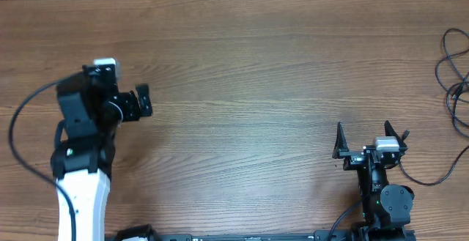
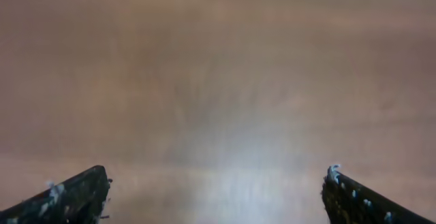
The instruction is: Untangle cables
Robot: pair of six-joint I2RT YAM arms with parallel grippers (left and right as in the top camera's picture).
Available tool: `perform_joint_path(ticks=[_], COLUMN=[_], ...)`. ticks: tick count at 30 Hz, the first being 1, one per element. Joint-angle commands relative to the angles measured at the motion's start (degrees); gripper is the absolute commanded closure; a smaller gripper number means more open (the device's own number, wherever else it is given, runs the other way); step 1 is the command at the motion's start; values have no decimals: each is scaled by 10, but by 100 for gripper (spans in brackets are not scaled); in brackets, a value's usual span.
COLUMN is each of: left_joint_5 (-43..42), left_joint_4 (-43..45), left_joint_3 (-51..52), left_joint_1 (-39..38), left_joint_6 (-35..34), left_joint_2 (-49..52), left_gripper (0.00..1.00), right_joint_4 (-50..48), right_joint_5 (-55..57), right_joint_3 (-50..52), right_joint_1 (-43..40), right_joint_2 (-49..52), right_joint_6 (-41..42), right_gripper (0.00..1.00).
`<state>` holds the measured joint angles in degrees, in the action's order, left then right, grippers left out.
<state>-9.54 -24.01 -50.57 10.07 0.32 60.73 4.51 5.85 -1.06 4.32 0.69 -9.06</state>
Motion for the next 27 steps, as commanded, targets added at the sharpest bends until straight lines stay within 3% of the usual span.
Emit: perform_joint_path(ticks=[1,8,13,27], left_joint_5=[21,55,55,16], left_joint_4=[38,140,143,-56], left_joint_3=[-3,-3,-3,-3], left_joint_1=[-14,-58,-75,-75], left_joint_6=[13,78,102,97], left_joint_2=[-71,-207,-295,-516], left_gripper=[0,0,0,0], right_joint_4=[-3,-3,-3,-3], right_joint_5=[1,1,1,1], right_joint_3=[6,6,6,6], right_joint_1=[1,1,1,1], right_joint_2=[-5,-5,-5,-5], right_joint_6=[0,0,0,0], right_gripper=[0,0,0,0])
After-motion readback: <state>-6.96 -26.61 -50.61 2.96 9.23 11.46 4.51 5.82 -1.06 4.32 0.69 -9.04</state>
